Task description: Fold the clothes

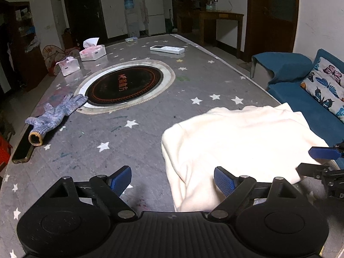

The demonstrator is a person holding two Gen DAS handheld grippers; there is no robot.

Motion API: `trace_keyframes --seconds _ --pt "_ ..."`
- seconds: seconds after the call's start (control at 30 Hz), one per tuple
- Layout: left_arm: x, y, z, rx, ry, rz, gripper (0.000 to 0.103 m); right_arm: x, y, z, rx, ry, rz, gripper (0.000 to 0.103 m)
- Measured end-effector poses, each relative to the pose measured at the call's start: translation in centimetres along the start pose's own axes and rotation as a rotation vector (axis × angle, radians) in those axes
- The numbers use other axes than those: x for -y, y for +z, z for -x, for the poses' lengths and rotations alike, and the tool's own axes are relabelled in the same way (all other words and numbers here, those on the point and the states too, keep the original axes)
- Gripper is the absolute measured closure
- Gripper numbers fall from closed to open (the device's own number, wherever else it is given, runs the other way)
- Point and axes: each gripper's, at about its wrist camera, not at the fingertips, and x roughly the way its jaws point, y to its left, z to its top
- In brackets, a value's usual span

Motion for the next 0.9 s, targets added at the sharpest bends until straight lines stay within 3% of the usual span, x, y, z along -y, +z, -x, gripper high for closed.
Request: trace_keyframes --seconds 0.23,0.67,0.9 --pt "0.3 -0.5 -0.4 -0.016 0.001 -0.002 0.017 0.0 -0.1 0.4 0.007 0.001 0.006 0.06" --pt "0.2 -1.0 -1.0 -0.034 0.0 0.001 0.015 -1.3 0.7 0.2 0.024 0.022 0.012 0.047" --pt "0.2 -1.0 -1.2 -0.035 -0.002 0.002 0.015 -1.7 1.5 -0.2 0.024 0.028 0.026 0.046"
